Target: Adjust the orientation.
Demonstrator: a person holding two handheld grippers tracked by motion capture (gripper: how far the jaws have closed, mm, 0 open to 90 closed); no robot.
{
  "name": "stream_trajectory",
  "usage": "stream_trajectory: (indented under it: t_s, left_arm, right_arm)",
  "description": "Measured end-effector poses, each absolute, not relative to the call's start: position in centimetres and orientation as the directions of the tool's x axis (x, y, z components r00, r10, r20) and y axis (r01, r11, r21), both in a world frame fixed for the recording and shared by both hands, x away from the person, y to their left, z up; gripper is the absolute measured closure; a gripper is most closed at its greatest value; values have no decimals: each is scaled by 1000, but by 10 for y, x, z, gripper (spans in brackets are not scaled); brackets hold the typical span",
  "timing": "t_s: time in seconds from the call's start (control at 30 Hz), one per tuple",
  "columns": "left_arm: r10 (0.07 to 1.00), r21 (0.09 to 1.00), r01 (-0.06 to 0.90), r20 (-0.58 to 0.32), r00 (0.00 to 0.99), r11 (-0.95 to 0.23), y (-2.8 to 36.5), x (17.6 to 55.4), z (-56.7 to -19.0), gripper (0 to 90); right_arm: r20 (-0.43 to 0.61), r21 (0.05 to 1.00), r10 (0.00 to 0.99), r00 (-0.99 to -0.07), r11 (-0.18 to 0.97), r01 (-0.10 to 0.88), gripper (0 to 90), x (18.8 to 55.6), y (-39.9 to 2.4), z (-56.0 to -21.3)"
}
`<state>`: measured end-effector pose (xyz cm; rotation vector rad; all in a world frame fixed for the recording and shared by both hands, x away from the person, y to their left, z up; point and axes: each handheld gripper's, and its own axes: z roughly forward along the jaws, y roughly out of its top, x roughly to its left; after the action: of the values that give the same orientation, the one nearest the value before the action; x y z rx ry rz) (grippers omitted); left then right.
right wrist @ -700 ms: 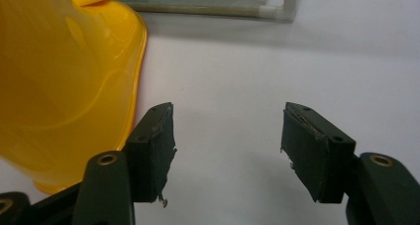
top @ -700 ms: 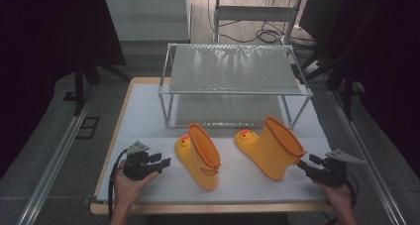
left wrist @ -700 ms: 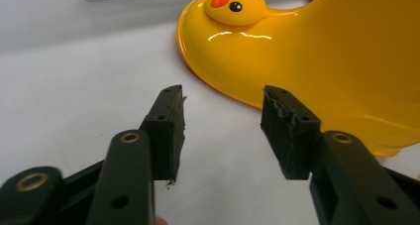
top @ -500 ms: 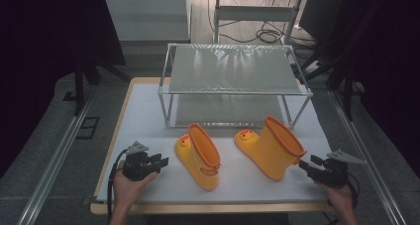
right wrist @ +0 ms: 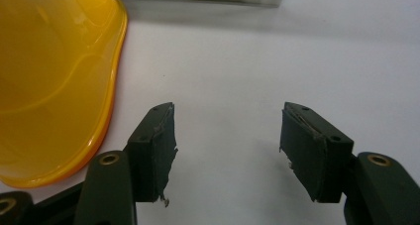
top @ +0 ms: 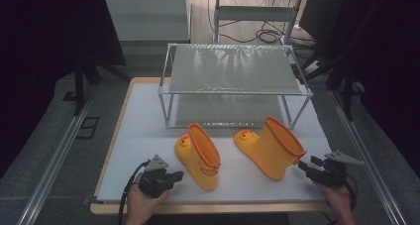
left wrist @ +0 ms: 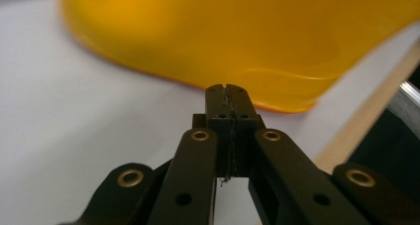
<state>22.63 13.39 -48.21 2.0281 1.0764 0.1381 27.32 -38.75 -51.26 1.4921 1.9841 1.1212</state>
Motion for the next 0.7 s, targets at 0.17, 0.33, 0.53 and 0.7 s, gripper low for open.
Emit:
stream_trajectory:
  t_s: [0.17, 0.33, 0.53, 0.7]
  left_arm:
    - [698, 715, 608, -237, 675, -345, 110, 215, -481, 900]
    - [666, 730, 573, -221, 713, -372, 85, 207, -484, 900]
    - [658, 763, 524, -175, 732, -379, 51, 200, -492, 900]
    - [673, 766, 510, -139, 727, -392, 38, 200, -496, 900]
  right_arm:
    - [140, 791, 934, -330, 95, 604, 378, 274, -390, -515]
    - [138, 792, 935, -326, 94, 603, 377, 274, -391, -515]
    - [135, 788, 935, -328, 99, 607, 376, 275, -388, -517]
    - [134, 789, 934, -331, 102, 606, 377, 275, -387, -517]
